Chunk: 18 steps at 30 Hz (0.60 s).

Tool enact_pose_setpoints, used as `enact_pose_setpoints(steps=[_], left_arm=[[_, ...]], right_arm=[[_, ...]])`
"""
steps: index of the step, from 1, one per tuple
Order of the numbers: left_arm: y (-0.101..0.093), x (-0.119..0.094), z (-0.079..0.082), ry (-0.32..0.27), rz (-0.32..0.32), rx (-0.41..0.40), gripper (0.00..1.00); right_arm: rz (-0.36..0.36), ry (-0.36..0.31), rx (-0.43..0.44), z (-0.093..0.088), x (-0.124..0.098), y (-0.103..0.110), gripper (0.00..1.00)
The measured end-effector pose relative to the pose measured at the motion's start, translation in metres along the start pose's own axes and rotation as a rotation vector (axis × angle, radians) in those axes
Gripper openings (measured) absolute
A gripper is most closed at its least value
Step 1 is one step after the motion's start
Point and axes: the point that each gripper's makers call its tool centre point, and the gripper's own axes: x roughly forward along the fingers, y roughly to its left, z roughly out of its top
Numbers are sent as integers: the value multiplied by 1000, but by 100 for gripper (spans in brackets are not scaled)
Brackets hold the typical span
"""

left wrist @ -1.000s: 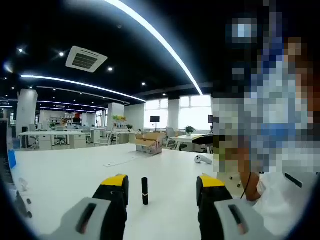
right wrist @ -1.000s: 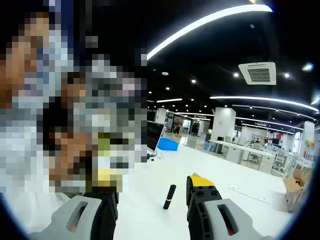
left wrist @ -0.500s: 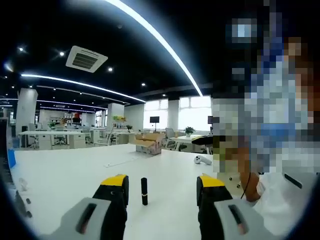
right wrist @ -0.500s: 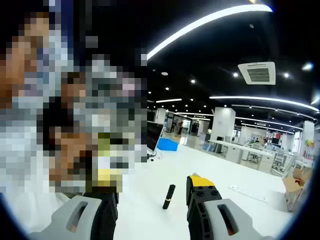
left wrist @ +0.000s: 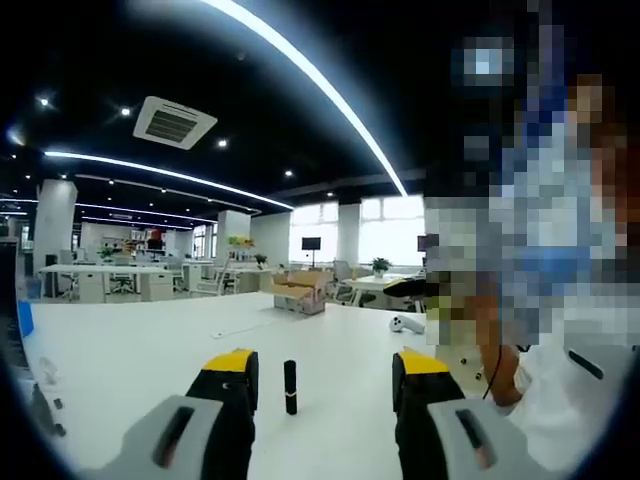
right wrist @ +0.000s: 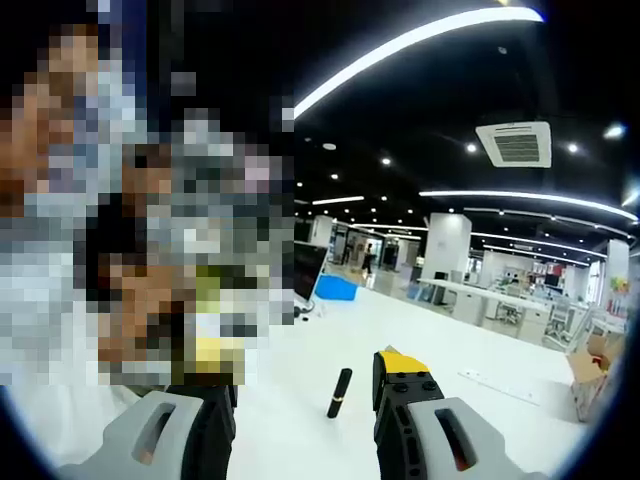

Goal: Unscrew the lipstick cap, remove the lipstick, and put the cap back on the lipstick

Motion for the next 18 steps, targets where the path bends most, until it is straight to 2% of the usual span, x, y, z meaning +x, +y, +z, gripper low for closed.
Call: enact_pose_setpoints(steps=[7, 10, 18], left_arm=[[1, 3, -4, 14, -4, -2, 56], [0, 3, -3, 12, -6, 0, 56], [1, 2, -3, 10, -2, -4, 55]], right_arm=[[3, 4, 14, -5, 6, -2, 52], [-25, 28, 14, -12, 10, -10, 52], [-33, 40, 35, -24, 21, -20, 50]])
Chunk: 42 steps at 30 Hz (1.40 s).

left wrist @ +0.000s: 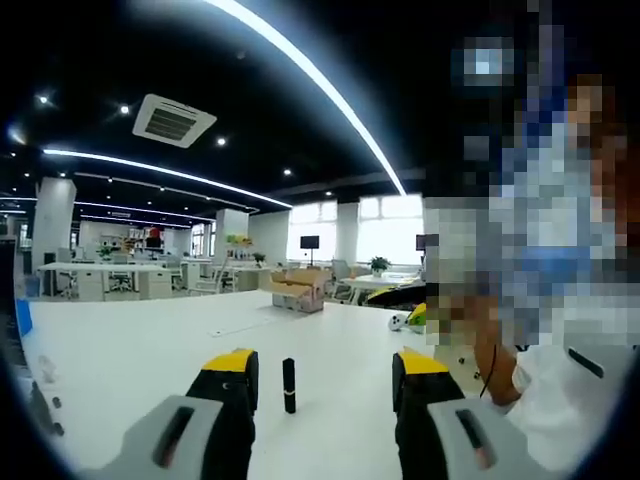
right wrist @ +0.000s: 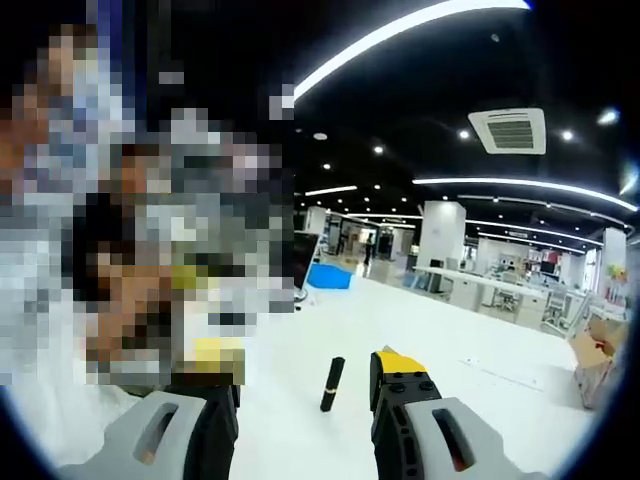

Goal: Unscrew the lipstick cap, remove the lipstick, and put the cap back on the lipstick

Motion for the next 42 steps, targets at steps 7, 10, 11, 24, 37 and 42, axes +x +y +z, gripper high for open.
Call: enact_pose_setpoints(steps=[7, 10, 11, 24, 37, 42], left_arm=[[1, 0, 0, 1, 5, 4, 55], [1, 0, 0, -4, 5, 0, 55], [1, 0, 0, -3, 5, -2, 55], [0, 3, -3, 10, 6, 6, 55], [-5, 7, -5, 21, -5, 11, 55], [-8, 8, -4, 17, -15, 10, 55]], right_arm=[[9, 17, 13, -9, 11, 0, 50], [23, 21, 21, -11, 16, 2, 50], [27, 22, 24, -12, 17, 3, 50], [28, 57, 42, -37, 48, 1, 51], [32, 65, 77, -63, 79, -7, 51], [36, 62, 97, -71, 95, -9, 52]])
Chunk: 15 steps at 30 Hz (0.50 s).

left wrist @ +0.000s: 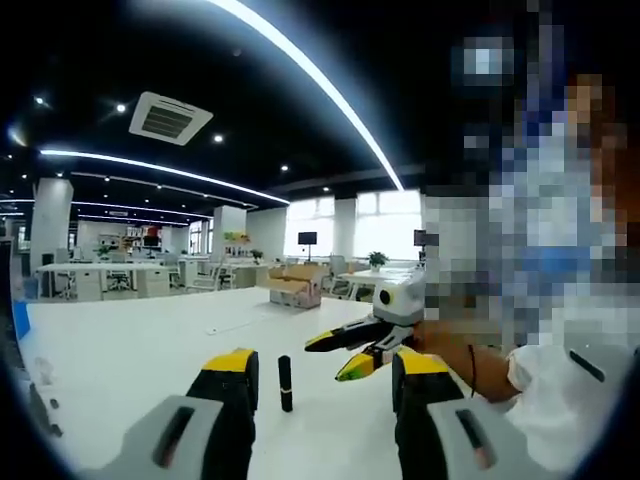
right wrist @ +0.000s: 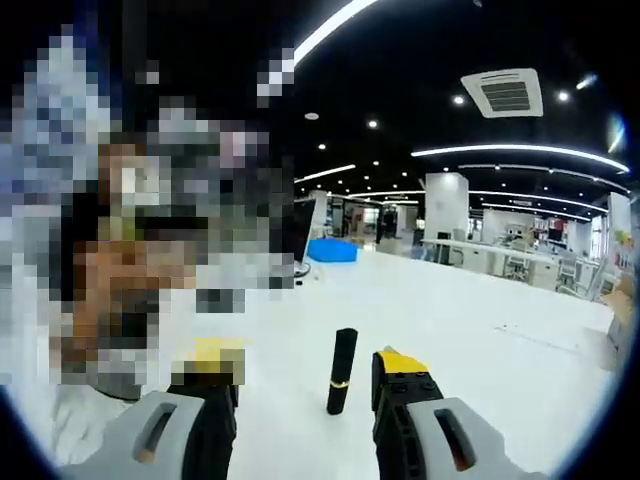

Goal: Unscrew the lipstick cap, remove the lipstick, and put the cap back on the lipstick

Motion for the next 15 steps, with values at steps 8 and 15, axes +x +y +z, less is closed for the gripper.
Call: enact_pose_setpoints(steps=[8, 15], left_arm=[[-5, 3, 0, 2, -14, 4, 55], [-5, 3, -1, 3, -17, 1, 55]], right_arm=[[-4, 29, 15, -17, 23, -12, 57], [8, 69, 46, -35, 43, -23, 58]])
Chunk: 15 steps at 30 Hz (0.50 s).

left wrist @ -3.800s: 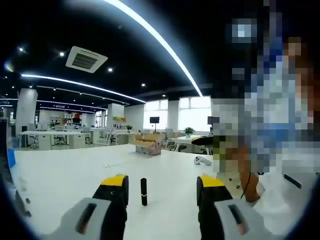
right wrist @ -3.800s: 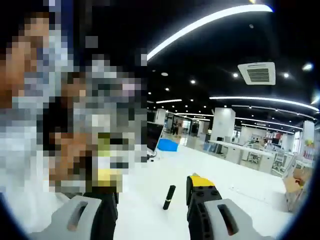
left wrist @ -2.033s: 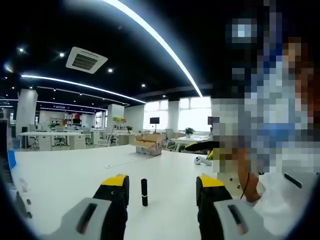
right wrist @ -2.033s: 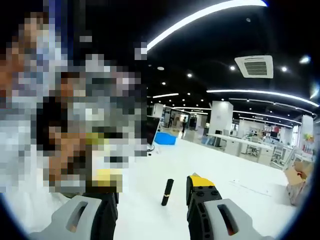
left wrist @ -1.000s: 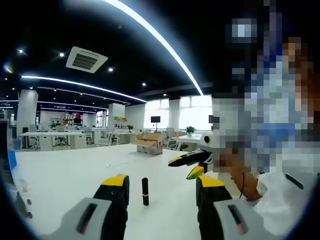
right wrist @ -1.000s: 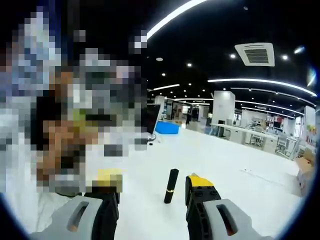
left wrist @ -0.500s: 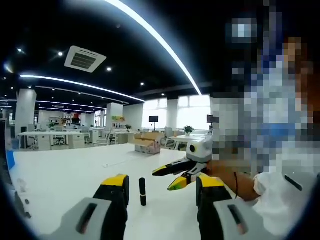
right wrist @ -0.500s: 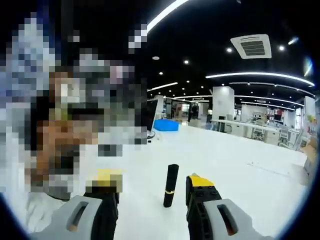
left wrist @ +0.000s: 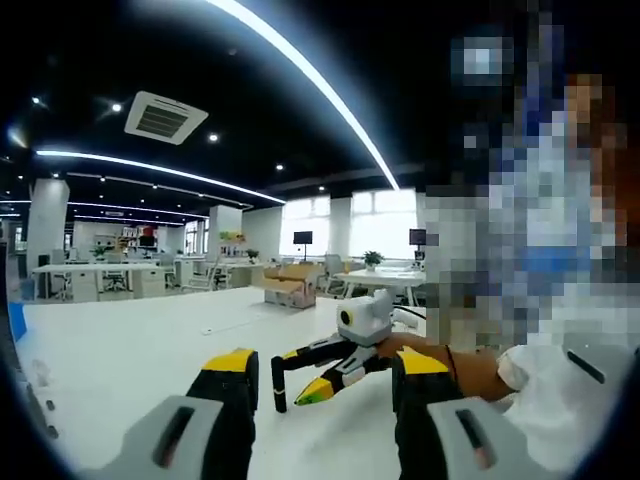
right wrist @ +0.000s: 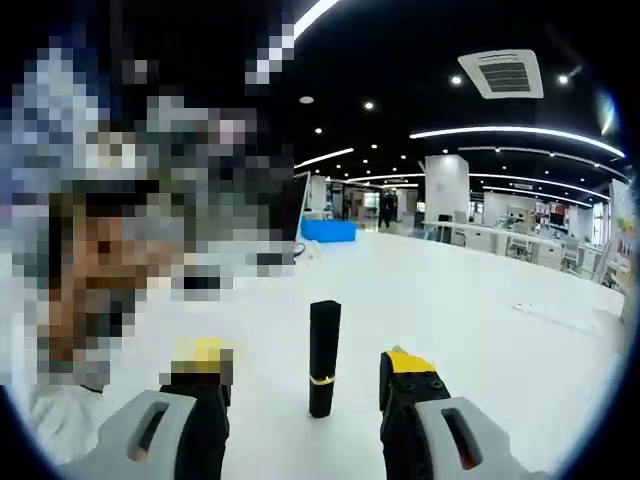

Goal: Unscrew the lipstick cap, remove the lipstick, and put the cap back on the lipstick

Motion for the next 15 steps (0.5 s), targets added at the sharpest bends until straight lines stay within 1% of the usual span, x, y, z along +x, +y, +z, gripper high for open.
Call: enact_pose_setpoints(steps=[4, 9, 11, 14, 15], left_arm=[[0, -1, 0, 0, 0, 4, 55], [3, 0, -2, 7, 3, 3, 55], [3, 0, 0, 0, 0, -3, 55], [2, 0, -2, 7, 2, 3, 55], [2, 0, -1, 4, 1, 3, 55]], right_arm=[[-3, 18, 16, -8, 8, -6, 56], [17, 32, 20, -14, 15, -3, 51], [20, 46, 19, -18, 18, -4, 48], [29, 73, 30, -26, 22, -2, 40], [31, 75, 37, -27, 22, -2, 39]])
